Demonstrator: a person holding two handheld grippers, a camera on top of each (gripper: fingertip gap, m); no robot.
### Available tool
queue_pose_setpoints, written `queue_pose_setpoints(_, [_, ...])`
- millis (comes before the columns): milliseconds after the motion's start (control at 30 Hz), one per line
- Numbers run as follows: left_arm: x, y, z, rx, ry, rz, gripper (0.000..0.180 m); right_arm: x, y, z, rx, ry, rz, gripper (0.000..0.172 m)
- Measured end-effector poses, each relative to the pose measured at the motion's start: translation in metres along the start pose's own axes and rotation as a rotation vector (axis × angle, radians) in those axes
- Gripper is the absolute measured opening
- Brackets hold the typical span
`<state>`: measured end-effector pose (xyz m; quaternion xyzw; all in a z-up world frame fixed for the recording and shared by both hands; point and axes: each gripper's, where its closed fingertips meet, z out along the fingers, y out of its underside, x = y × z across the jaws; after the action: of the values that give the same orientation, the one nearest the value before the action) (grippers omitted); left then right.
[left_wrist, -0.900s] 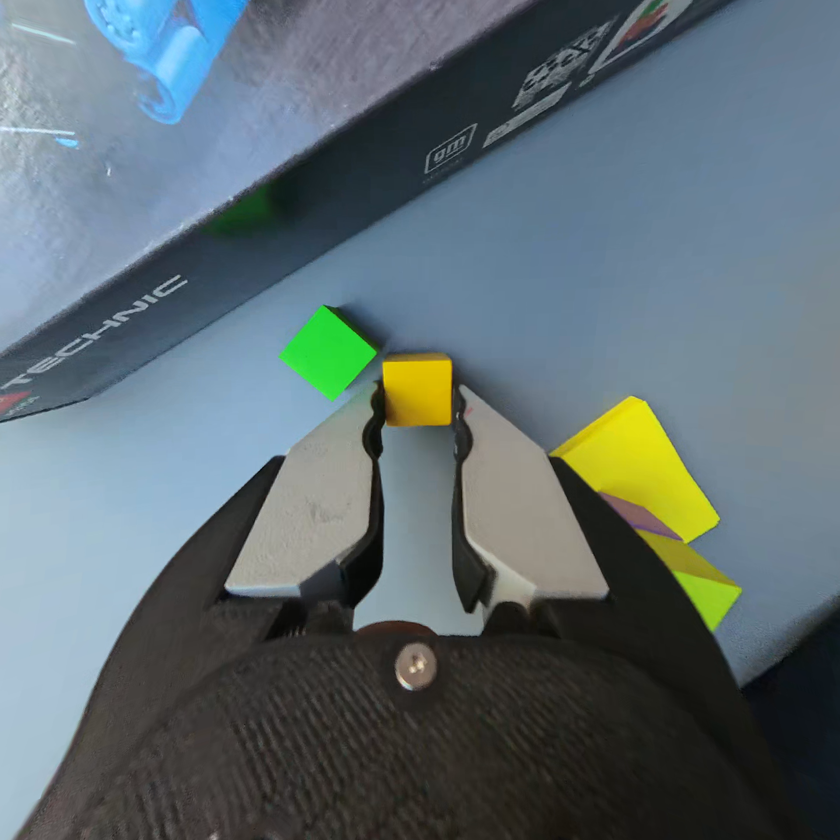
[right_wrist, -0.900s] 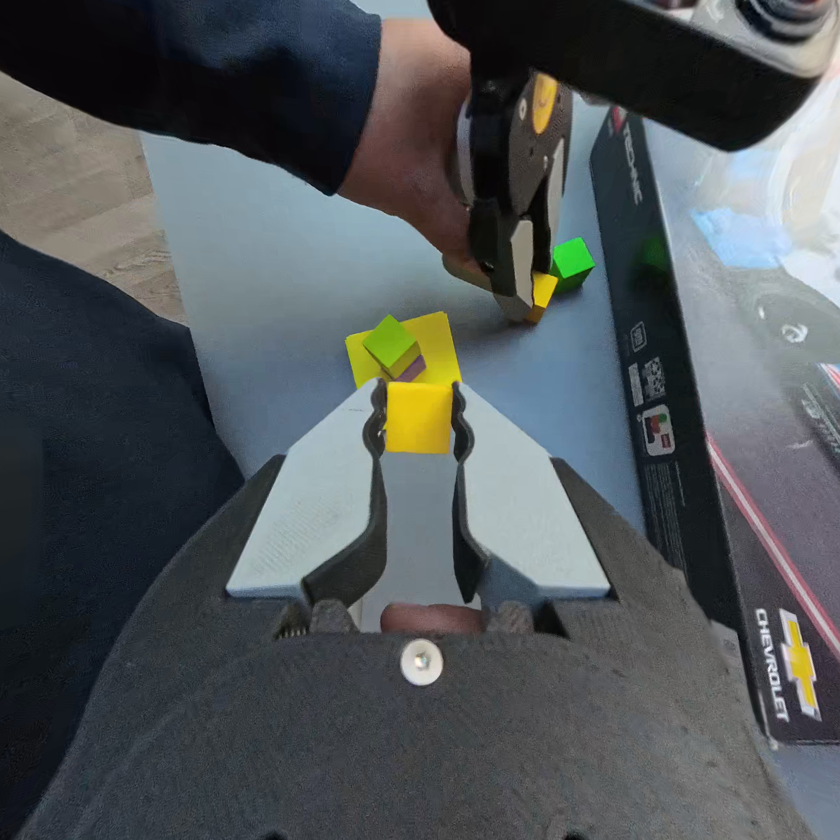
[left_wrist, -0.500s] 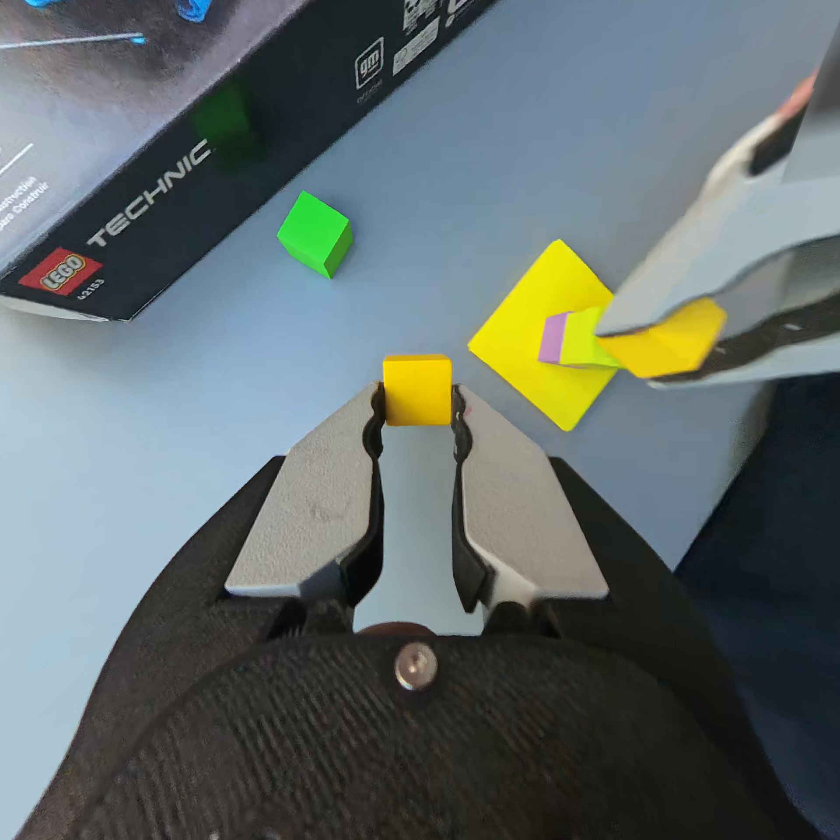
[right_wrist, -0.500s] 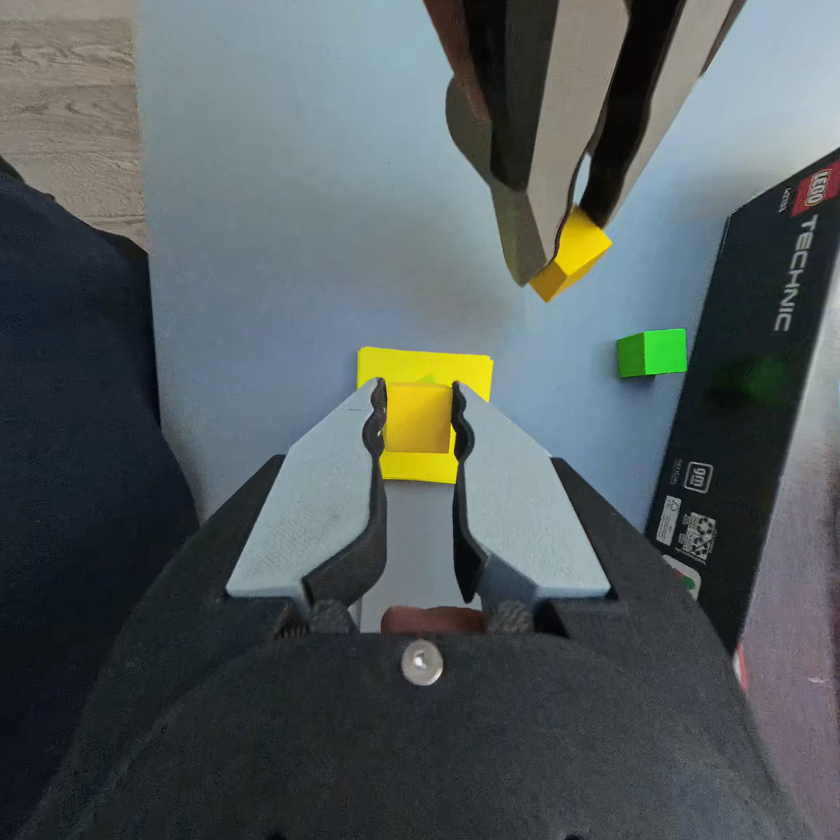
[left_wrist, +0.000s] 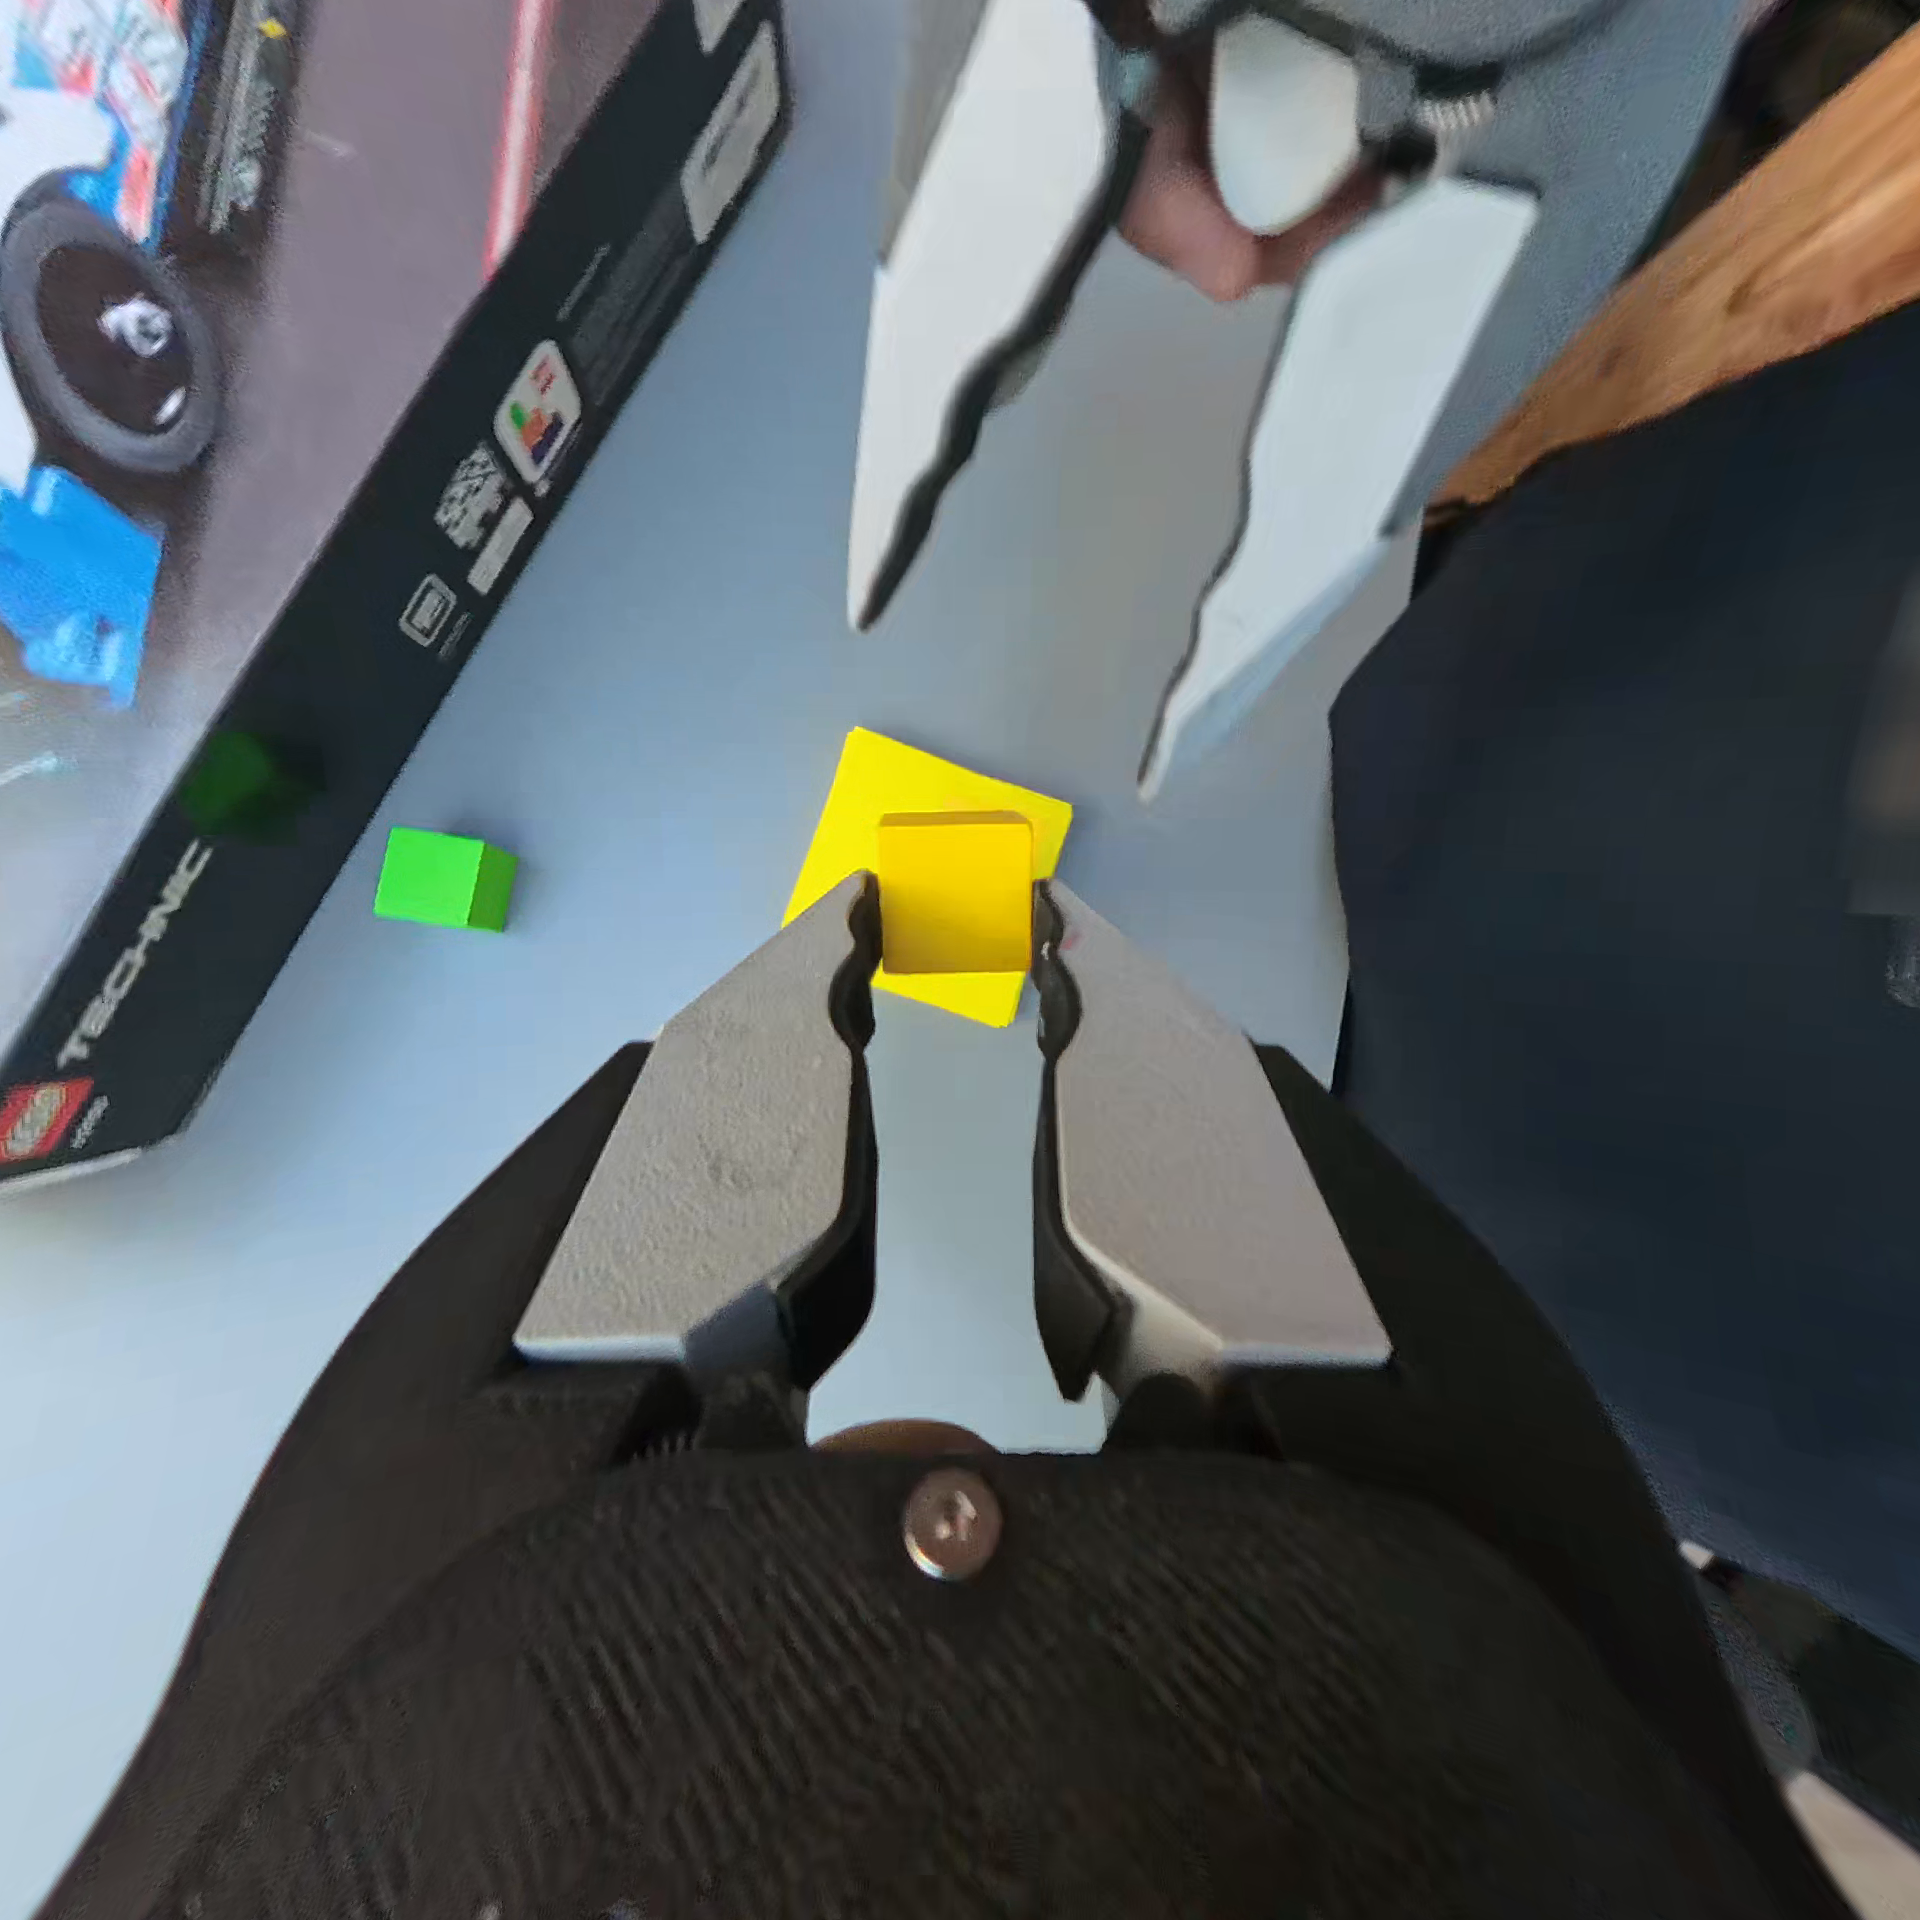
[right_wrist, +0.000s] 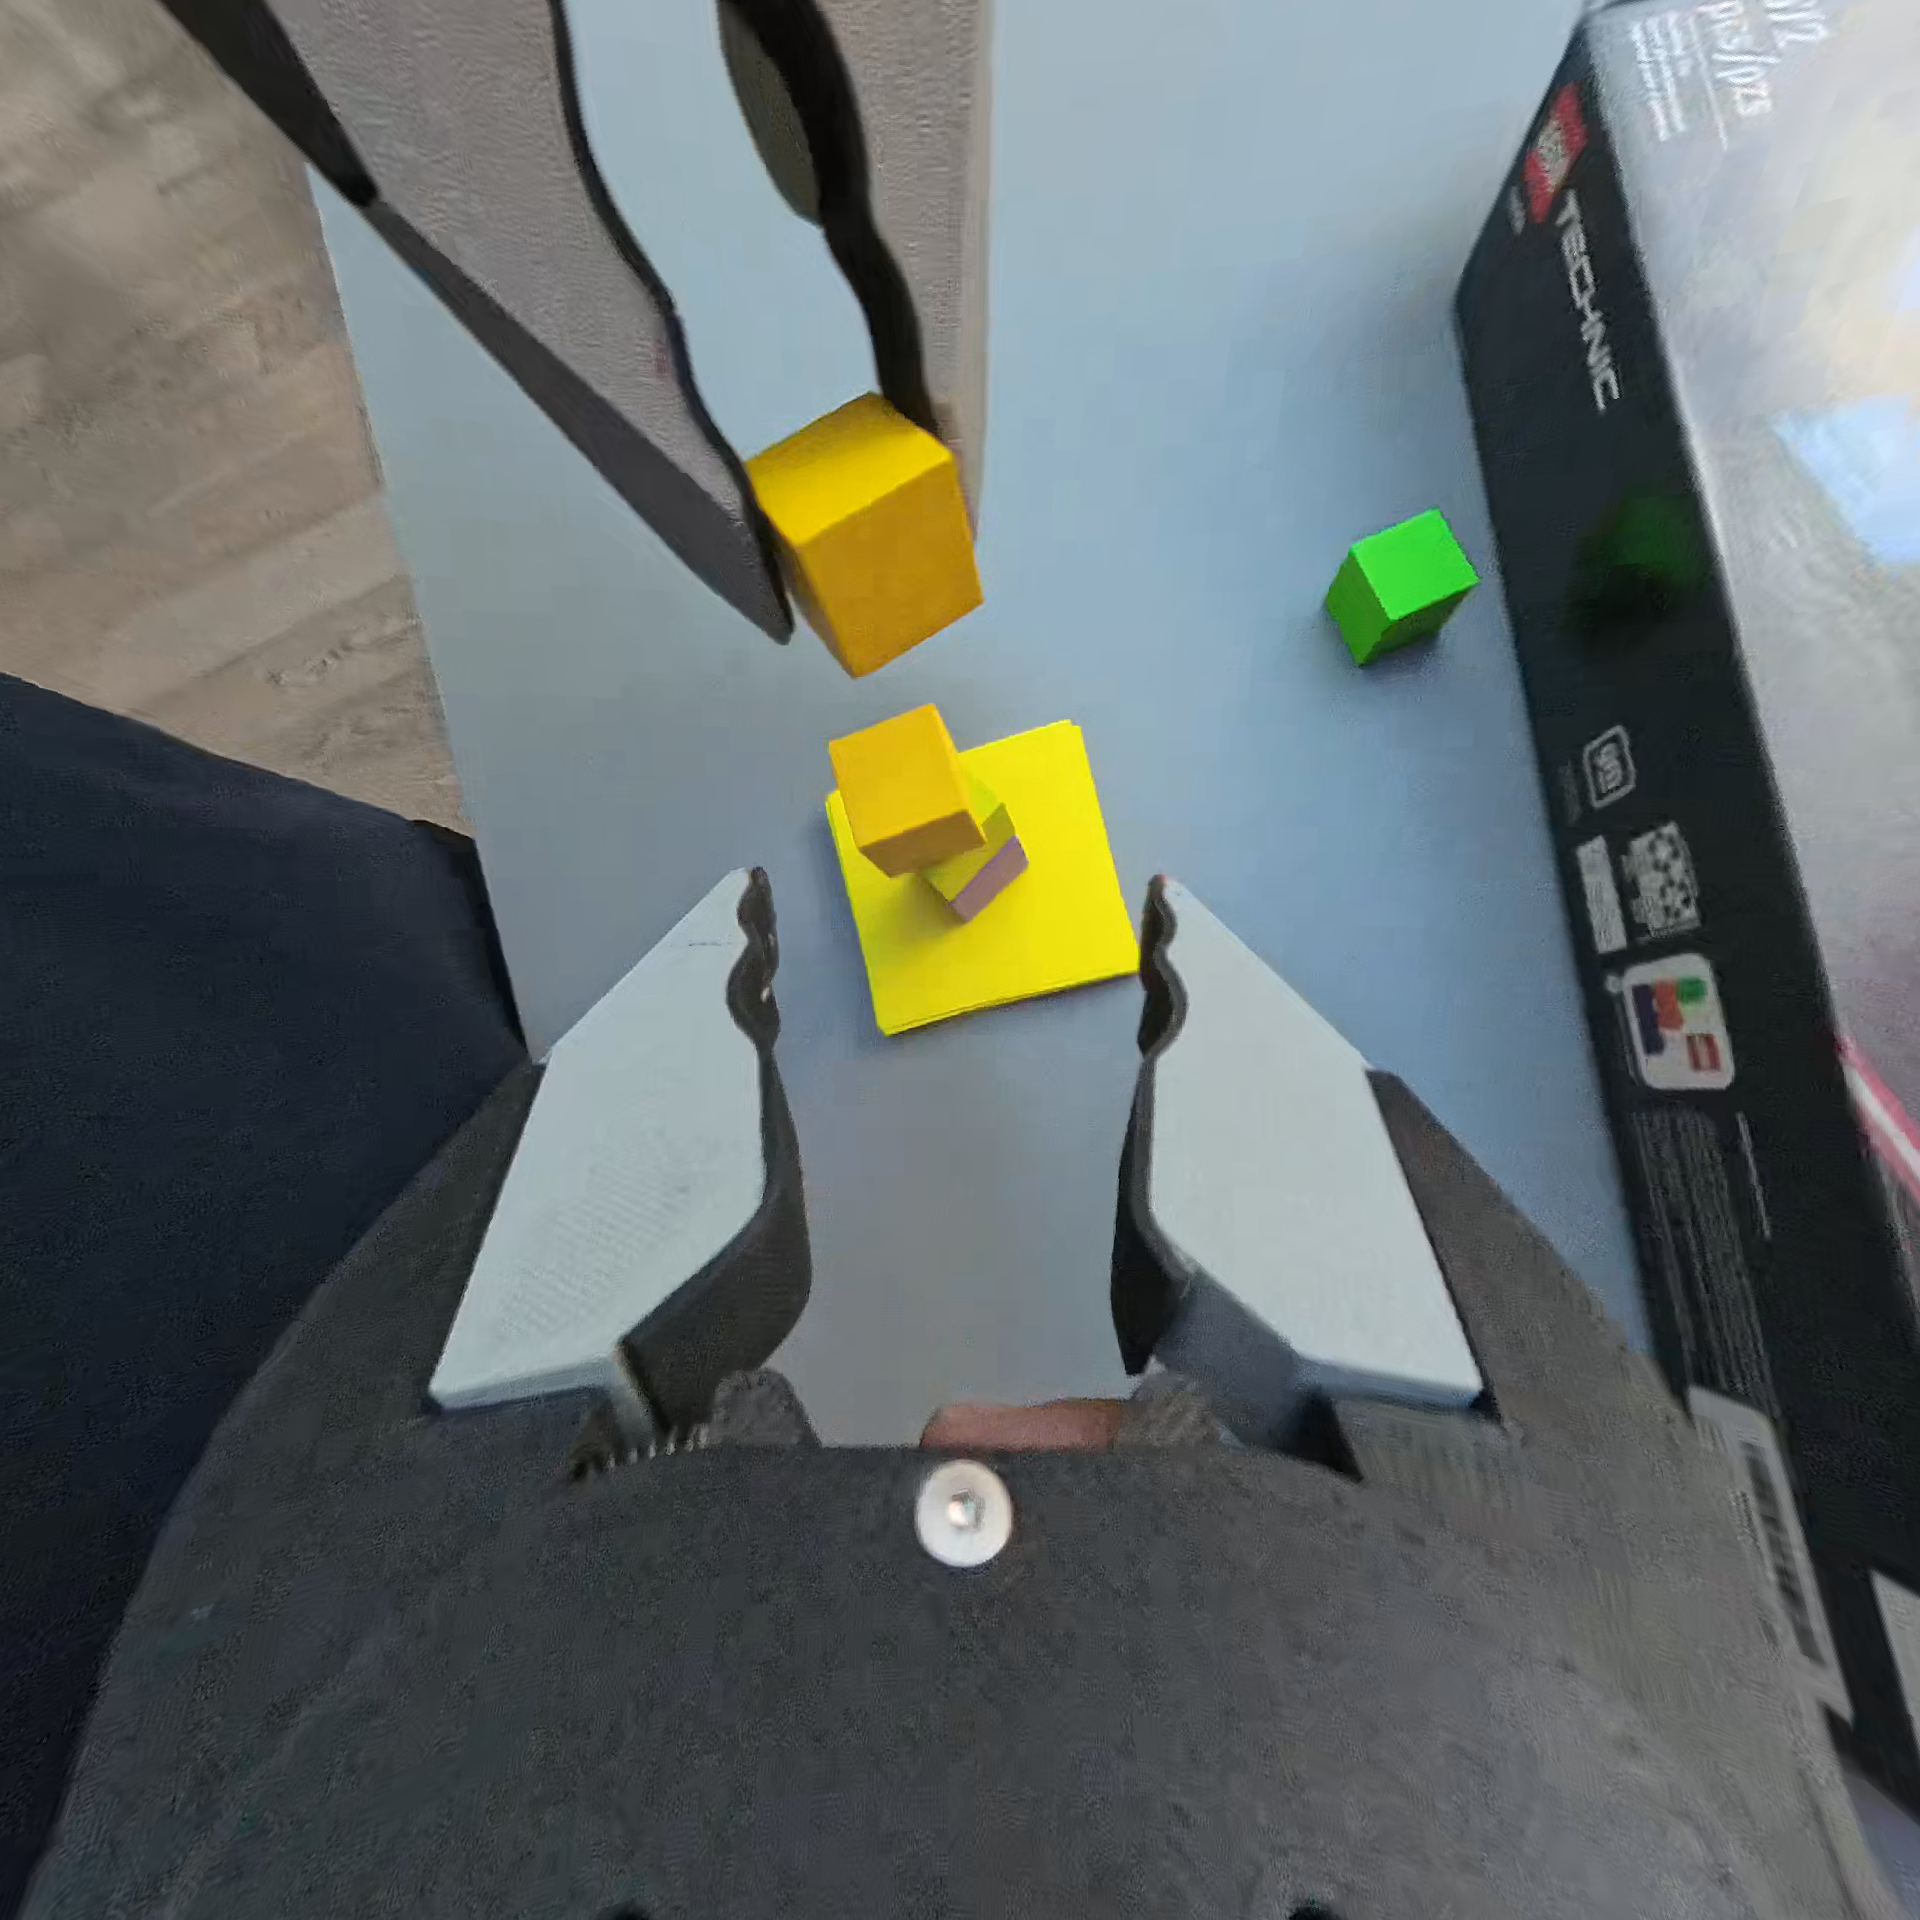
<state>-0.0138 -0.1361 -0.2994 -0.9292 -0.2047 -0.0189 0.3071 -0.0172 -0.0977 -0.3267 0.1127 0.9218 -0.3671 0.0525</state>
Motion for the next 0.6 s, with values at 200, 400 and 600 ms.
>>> queue_pose_setpoints(200, [0.009,0.003,0.024,-0.145,0.017,0.181,0.026,0.016,0.027,-0.026,0.027,0.071,0.121,0.065])
queue_pose_setpoints(400, [0.011,0.009,0.037,-0.219,0.016,0.246,0.032,0.013,0.038,-0.032,0.049,0.104,0.174,0.064])
queue_pose_setpoints(600, [0.012,-0.002,0.027,-0.123,0.061,0.138,0.052,0.006,0.051,-0.037,0.042,0.116,0.203,0.063])
